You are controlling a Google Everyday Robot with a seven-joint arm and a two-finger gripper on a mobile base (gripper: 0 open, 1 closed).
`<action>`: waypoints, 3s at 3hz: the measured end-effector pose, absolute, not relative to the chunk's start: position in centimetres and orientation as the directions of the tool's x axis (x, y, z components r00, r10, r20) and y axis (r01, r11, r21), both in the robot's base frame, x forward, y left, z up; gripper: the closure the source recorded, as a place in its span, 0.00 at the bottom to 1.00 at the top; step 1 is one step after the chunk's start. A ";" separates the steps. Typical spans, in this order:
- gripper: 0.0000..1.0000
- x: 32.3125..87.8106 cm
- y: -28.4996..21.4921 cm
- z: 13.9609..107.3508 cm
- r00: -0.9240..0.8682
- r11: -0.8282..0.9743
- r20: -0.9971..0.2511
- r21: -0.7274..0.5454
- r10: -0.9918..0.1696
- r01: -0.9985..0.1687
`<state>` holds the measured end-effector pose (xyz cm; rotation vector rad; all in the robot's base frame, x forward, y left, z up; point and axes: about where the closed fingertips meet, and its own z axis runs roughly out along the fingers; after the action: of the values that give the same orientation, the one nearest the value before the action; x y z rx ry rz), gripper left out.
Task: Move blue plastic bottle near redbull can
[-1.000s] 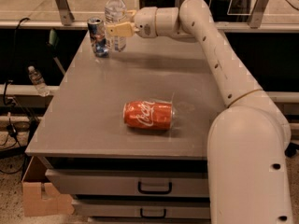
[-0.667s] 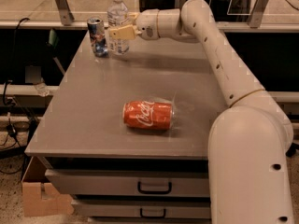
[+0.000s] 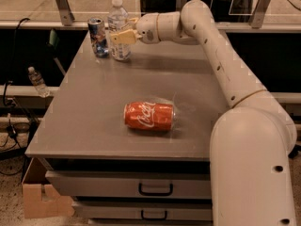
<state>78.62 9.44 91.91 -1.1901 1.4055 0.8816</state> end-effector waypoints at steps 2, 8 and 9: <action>0.37 78.2 10.0 91.3 0.026 0.225 -0.977 -0.075 -0.211 -0.972; 0.00 77.9 -7.9 97.1 -0.004 0.517 -0.942 -0.181 -0.337 -0.836; 0.00 76.2 -14.9 100.7 -0.012 0.611 -0.929 -0.233 -0.369 -0.756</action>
Offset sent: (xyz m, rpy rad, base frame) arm -0.0045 -0.0008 -0.0073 -0.0175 0.0199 -0.0015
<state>76.19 -14.95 100.65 -0.9542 1.6196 0.3963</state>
